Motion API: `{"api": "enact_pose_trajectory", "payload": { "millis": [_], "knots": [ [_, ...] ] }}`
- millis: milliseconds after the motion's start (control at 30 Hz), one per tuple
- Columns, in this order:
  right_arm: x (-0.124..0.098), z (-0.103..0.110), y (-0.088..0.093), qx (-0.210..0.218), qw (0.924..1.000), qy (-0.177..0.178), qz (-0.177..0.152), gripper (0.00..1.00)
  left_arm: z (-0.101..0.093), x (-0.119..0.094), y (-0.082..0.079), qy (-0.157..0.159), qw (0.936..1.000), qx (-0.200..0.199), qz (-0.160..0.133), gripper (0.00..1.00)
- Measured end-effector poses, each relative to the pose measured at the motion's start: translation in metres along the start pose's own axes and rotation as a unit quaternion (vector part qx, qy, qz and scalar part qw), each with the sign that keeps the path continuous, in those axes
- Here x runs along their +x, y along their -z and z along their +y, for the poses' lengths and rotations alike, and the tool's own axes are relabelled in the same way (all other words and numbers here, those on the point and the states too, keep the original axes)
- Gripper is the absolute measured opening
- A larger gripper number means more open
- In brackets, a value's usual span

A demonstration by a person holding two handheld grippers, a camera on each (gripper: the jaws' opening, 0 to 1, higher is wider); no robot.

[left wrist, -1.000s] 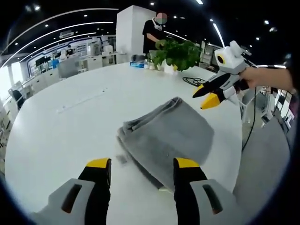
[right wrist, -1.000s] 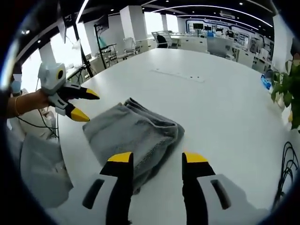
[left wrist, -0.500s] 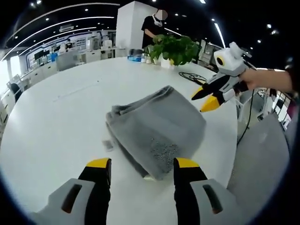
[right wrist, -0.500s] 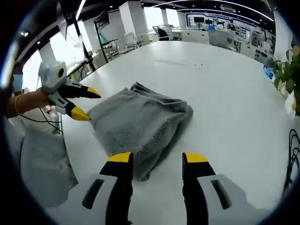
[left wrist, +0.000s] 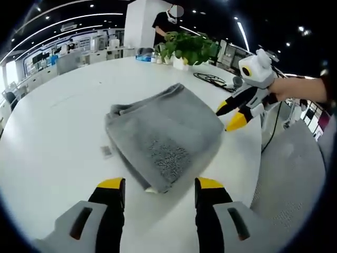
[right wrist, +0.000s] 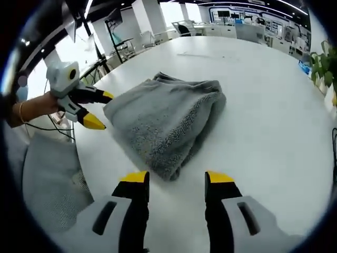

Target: Fold the towel on the table until its edges align and the towel forms a compact rectangular stack.

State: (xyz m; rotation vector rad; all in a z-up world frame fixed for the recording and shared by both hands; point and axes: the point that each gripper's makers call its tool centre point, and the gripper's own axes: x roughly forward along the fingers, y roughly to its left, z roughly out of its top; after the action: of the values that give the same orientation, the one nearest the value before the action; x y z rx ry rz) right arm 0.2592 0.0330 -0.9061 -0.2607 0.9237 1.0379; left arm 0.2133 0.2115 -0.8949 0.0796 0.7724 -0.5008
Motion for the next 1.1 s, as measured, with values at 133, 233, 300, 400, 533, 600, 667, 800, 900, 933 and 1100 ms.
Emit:
{"api": "enact_pose_trajectory", "payload": {
  "millis": [133,233,300,400,533,600,667,800,900,933,1100],
  "knots": [
    [0.003,0.002,0.001,0.0,1.0,-0.003,0.002,0.4,-0.002,0.006,0.002,0.005,0.9999,0.003,0.008,0.54],
    [0.006,0.003,-0.001,0.0,1.0,-0.006,0.0,0.39,-0.003,0.009,0.001,0.008,0.9999,0.005,0.012,0.53],
    [0.008,0.005,-0.002,-0.002,1.0,-0.008,0.0,0.39,-0.003,0.011,0.001,0.009,0.9999,0.005,0.012,0.52],
    [0.012,0.006,-0.003,-0.006,0.9999,-0.01,0.002,0.36,-0.005,0.015,0.001,0.014,0.9998,0.006,0.016,0.47],
    [0.016,0.01,-0.003,-0.015,0.9998,-0.013,0.007,0.28,-0.008,0.019,0.003,0.028,0.9993,0.006,0.024,0.38],
    [0.016,0.012,-0.003,-0.018,0.9997,-0.015,0.007,0.25,-0.009,0.02,0.004,0.03,0.9991,0.011,0.027,0.3],
    [0.017,0.012,-0.004,-0.015,0.9997,-0.016,0.004,0.22,-0.008,0.021,0.005,0.03,0.9991,0.011,0.03,0.29],
    [0.018,0.008,-0.007,-0.006,0.9999,-0.014,0.0,0.21,-0.006,0.022,0.004,0.029,0.9992,0.01,0.027,0.26],
    [0.019,0.003,-0.012,-0.002,0.9999,-0.01,-0.004,0.21,-0.003,0.024,0.003,0.03,0.9991,0.008,0.03,0.26],
    [0.02,0.002,-0.013,-0.001,1.0,-0.008,-0.005,0.2,-0.003,0.025,0.003,0.029,0.999,0.007,0.032,0.25],
    [0.025,-0.005,-0.022,0.009,0.9998,0.004,-0.017,0.2,0.005,0.028,-0.002,0.022,0.9993,0.007,0.031,0.25]
  ]
}}
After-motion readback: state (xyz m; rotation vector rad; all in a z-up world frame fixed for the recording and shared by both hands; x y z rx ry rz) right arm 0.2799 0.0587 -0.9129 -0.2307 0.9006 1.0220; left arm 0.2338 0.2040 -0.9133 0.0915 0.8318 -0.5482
